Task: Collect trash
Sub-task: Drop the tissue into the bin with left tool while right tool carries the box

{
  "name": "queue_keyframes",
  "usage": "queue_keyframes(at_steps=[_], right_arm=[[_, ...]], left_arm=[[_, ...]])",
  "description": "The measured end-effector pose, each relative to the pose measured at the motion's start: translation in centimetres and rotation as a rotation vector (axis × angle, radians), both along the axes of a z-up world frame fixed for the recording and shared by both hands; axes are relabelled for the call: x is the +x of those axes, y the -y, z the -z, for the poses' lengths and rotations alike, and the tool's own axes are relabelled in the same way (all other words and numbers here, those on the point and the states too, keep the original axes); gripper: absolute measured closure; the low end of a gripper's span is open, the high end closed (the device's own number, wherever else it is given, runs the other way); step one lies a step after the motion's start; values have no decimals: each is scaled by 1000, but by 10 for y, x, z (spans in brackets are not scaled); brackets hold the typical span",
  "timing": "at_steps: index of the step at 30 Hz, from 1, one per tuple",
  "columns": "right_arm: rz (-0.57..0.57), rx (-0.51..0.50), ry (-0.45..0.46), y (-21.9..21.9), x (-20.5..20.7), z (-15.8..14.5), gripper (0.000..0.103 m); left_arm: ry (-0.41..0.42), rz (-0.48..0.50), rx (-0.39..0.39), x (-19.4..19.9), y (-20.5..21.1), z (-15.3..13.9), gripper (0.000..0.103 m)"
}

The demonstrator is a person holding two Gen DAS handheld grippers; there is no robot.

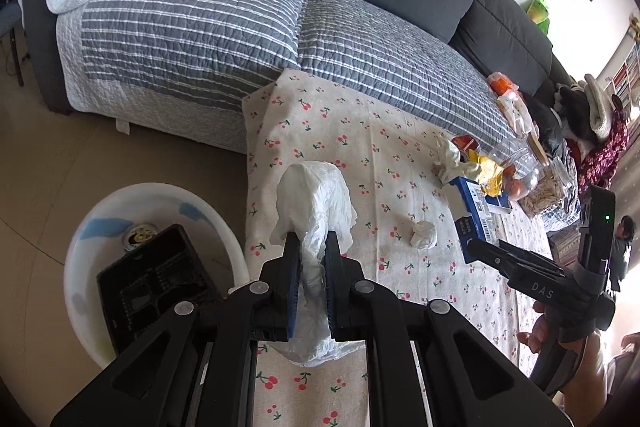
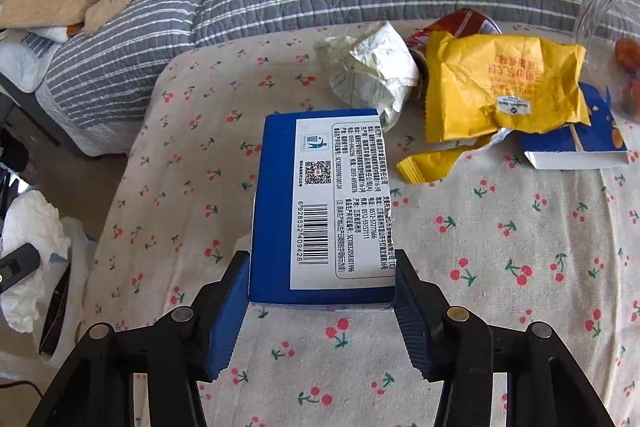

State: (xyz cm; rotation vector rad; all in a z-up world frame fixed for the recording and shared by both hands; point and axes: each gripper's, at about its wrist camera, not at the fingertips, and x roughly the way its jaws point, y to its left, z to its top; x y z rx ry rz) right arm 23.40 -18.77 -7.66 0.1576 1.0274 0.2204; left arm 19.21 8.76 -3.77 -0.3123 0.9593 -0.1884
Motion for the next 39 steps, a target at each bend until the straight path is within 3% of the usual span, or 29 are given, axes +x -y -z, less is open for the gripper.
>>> queue_keyframes(at_steps=[10, 18, 23, 25, 26, 27, 32, 39], right_arm=[[-138, -8, 22, -48, -31, -17, 44], [-230, -5, 28, -87, -48, -14, 44], [-275, -10, 24, -113, -50, -9, 44], [-293, -15, 24, -123, -52, -8, 44], [-302, -17, 25, -127, -54, -7, 44], [-311, -19, 26, -131, -55, -7, 44], [-354, -24, 40, -147, -63, -10, 44], [-398, -28, 38, -181, -65, -13, 44]], left_arm=[[-23, -103, 53, -25, -65, 3, 91], [-121, -183, 93, -32, -105, 32, 91], [-152, -180, 103, -27, -115, 51, 88], [-209, -175, 80, -23, -119, 62, 73], [-231, -175, 66, -22, -121, 66, 51], [-238, -176, 62, -22, -121, 68, 37], [-221, -191, 117, -33, -128, 57, 26], [-250, -292, 110, -60, -166, 47, 25]])
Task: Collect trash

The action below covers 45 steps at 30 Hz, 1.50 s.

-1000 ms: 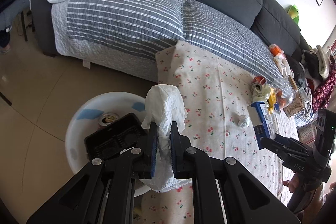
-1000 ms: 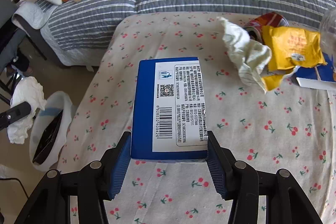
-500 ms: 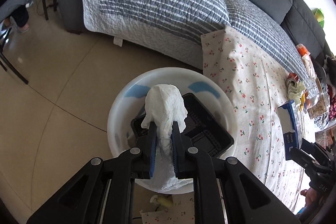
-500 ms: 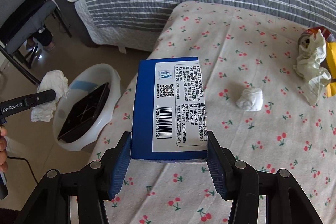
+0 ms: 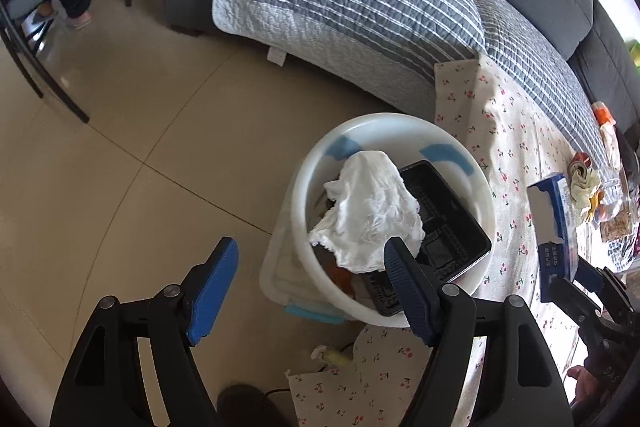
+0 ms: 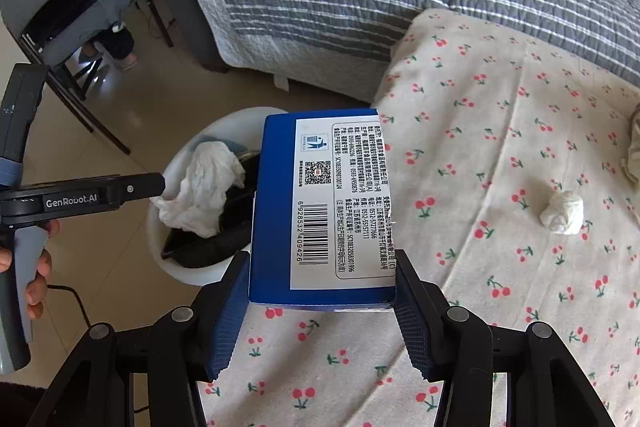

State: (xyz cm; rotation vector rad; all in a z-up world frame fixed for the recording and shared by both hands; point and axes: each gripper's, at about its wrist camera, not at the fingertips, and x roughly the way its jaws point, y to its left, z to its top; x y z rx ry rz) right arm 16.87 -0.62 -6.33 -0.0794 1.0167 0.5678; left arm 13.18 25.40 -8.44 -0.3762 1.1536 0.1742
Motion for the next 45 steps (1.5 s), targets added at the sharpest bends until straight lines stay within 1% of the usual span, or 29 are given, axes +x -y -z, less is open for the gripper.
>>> queue_keyframes(at_steps=[3, 8, 11, 13, 15, 17, 24, 27, 29, 31, 34, 37, 39, 45], right_arm=[[-25, 1, -15, -25, 4, 3, 44], [-56, -23, -33, -74, 18, 16, 44], [-69, -50, -63, -97, 26, 30, 44], [-71, -91, -88, -108, 31, 44, 44], [-67, -127, -116, -114, 35, 60, 44], [-61, -132, -132, -116, 39, 70, 44], [-48, -156, -156, -125, 50, 83, 44], [-33, -150, -173, -126, 53, 80, 43], [-32, -115, -206, -125, 54, 78, 40], [-29, -82, -228, -124, 54, 74, 29], [-29, -90, -188, -122, 48, 61, 28], [-22, -74, -163, -113, 44, 45, 28], [-14, -58, -145, -104, 42, 33, 27], [20, -35, -99, -66, 33, 6, 24]], left_arm=[[12, -19, 5, -12, -15, -4, 25], [27, -24, 25, -26, -31, -10, 25], [35, -27, 32, -29, -39, -12, 25], [37, -26, 25, -30, -42, -11, 25], [35, -21, 20, -30, -43, -10, 25], [32, -17, 19, -29, -44, -9, 25], [24, -13, 9, -23, -41, -5, 25], [29, -1, 13, -23, -37, -7, 25], [33, 6, 19, -23, -34, -8, 25], [35, 9, 22, -22, -32, -10, 25], [38, 12, 25, -23, -29, -11, 24], [42, 15, 38, -22, -25, -13, 23], [44, 18, 48, -22, -21, -15, 18], [51, 47, 69, -18, -2, -21, 14]])
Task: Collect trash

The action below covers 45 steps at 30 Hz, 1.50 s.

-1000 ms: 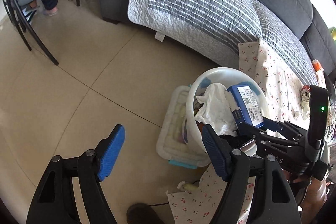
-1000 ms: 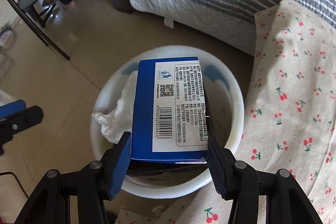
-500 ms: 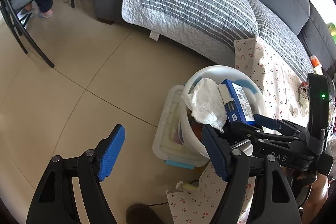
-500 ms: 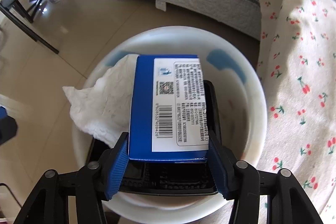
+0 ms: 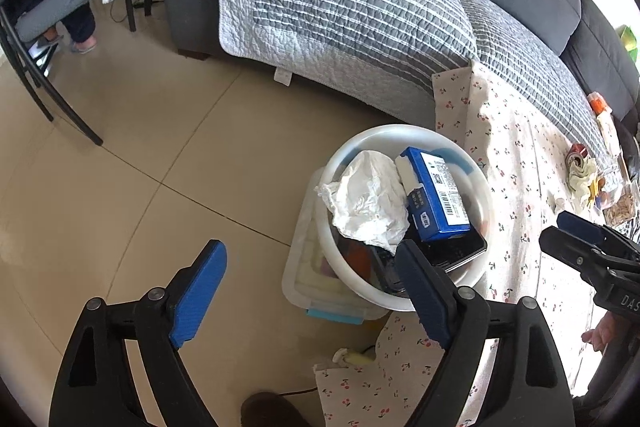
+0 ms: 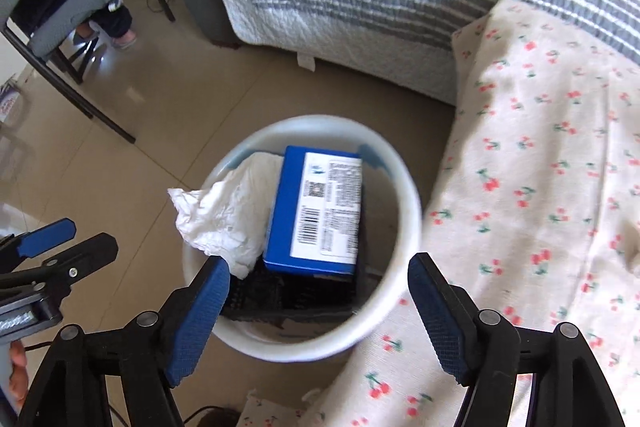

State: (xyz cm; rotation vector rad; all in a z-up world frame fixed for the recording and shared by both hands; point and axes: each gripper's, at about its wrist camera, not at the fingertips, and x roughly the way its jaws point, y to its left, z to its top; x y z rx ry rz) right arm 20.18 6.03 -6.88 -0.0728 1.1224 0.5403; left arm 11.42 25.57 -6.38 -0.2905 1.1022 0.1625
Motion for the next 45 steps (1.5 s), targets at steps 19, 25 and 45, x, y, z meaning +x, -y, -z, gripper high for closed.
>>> queue_keyframes(at_steps=[19, 25, 45], right_arm=[[187, -2, 14, 165, -26, -4, 19], [219, 41, -21, 184, -19, 4, 19], [161, 37, -37, 173, -12, 12, 19]], left_arm=[[-130, 126, 98, 36, 83, 28, 12], [-171, 132, 115, 42, 85, 45, 12], [-190, 128, 136, 68, 88, 74, 10]])
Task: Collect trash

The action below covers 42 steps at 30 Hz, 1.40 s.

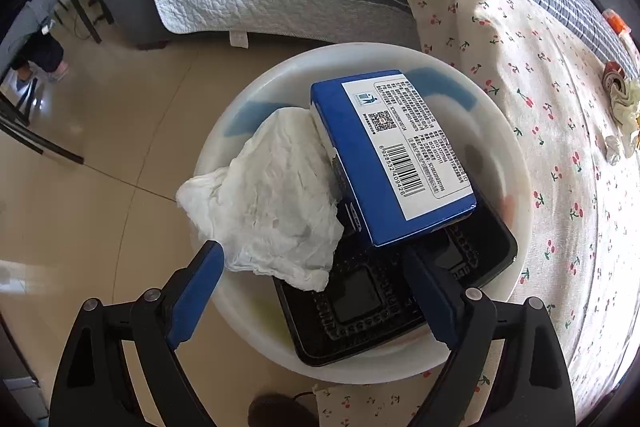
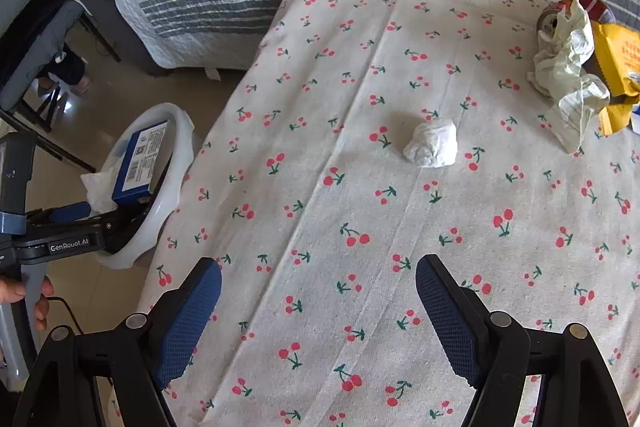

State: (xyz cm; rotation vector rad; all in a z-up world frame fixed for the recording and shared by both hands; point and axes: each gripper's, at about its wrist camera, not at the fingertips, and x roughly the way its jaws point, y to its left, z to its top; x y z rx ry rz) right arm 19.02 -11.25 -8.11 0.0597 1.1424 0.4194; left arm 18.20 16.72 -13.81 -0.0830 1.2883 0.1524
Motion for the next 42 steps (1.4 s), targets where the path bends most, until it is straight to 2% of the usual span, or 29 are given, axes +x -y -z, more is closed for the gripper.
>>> queue_keyframes(at_steps=[4, 10, 13, 16, 18, 22, 24, 27, 32, 33, 38, 42], right_arm=[[-7, -3, -6, -3, -1, 2, 19], [-11, -2, -6, -4, -2, 2, 19], [-7, 1, -4, -3, -2, 1, 19], [-6, 1, -6, -3, -2, 1, 19], [-10, 1, -7, -5, -2, 1, 19], [-19, 2, -5, -8, -3, 1, 19], [-22, 3, -4, -10, -3, 1, 19], [-25, 5, -5, -11, -4, 1, 19], [-28, 2, -5, -13, -5, 1, 19], [-26, 3, -6, -12, -5, 1, 19], [-15, 9, -9, -11, -4, 1, 19], [-20, 9, -15, -13, -5, 3, 19]], left_arm=[[2, -6, -27, 6, -2, 2, 12], [63, -14, -188, 5, -7, -26, 12], [39, -54, -268, 1, -18, -29, 14], [3, -102, -311, -3, -30, -26, 26], [-11, -122, -329, -6, -34, -24, 46], [-87, -131, -286, -7, -36, -8, 63], [-106, -131, -274, -7, -36, 0, 79], [-108, -107, -258, -6, -32, 5, 93], [0, -134, -342, -8, -45, -9, 94], [22, -137, -341, -8, -47, -11, 96], [99, -95, -224, -3, -42, -22, 99], [141, -26, -32, 0, -30, -34, 99]])
